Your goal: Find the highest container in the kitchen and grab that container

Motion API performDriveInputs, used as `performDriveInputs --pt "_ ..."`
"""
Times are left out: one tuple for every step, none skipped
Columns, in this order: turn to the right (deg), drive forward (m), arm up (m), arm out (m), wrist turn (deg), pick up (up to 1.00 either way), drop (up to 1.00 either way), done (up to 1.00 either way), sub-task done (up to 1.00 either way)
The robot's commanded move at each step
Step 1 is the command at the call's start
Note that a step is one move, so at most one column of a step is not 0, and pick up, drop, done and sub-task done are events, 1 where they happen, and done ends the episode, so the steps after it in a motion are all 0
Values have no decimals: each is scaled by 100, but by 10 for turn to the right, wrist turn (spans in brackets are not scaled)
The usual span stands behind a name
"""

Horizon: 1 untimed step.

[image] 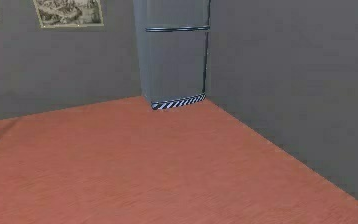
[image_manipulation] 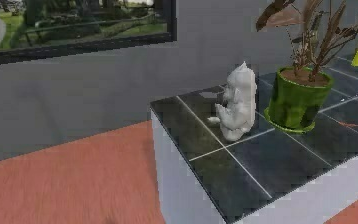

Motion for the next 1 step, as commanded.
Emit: performDriveInputs --pt "0 15 0 0 0 0 0 0 0"
